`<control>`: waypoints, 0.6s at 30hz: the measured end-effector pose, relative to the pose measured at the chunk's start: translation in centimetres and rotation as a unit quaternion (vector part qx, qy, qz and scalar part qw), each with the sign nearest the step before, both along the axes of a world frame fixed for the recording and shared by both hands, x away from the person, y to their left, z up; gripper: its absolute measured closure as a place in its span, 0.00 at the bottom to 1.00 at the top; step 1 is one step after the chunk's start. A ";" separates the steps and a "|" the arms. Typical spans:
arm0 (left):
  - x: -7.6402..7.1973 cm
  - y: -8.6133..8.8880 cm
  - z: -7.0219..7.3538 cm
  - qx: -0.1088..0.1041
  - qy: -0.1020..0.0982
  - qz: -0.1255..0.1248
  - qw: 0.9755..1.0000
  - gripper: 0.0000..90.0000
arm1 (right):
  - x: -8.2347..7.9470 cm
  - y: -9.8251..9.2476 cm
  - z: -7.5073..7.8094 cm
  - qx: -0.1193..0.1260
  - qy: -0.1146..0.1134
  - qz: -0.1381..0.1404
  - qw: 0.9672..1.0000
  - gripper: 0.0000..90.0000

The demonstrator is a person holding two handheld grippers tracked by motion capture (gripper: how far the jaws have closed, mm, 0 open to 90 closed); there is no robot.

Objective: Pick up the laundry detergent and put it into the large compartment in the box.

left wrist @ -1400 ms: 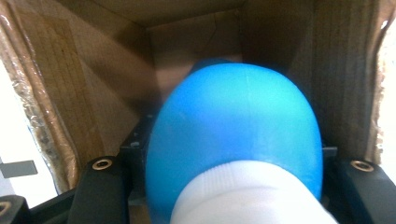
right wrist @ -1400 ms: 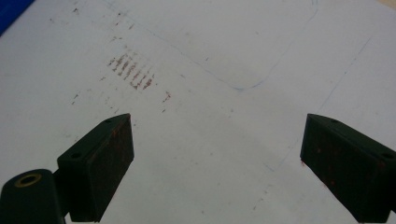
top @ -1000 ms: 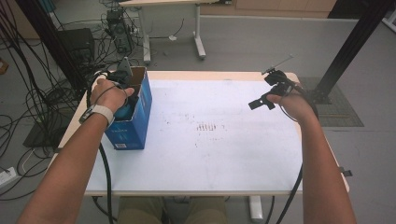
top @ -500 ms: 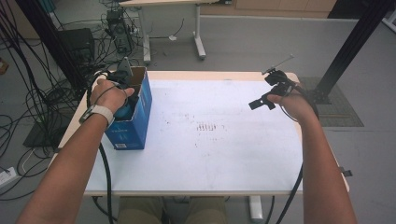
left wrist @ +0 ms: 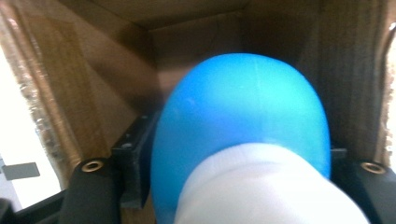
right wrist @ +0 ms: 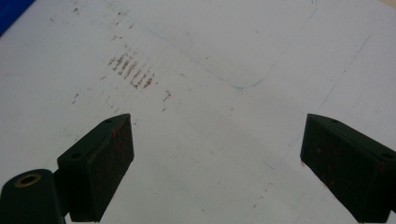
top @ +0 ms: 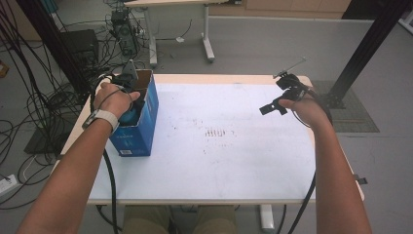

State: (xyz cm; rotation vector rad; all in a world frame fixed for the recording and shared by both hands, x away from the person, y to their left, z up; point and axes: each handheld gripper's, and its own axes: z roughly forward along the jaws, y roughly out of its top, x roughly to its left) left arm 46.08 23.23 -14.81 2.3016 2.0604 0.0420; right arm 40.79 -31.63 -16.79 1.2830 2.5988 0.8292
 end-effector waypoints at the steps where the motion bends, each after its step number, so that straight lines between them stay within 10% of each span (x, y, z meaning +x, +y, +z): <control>1: 0.0 0.0 0.0 -0.001 -0.001 0.001 1.000 0.36 | 0.0 0.0 0.0 0.000 0.000 0.000 1.000 0.10; 18: -0.2 0.5 0.0 -0.007 -0.003 -0.002 1.000 0.32 | -0.1 0.1 0.0 -0.001 -0.002 0.002 1.000 0.10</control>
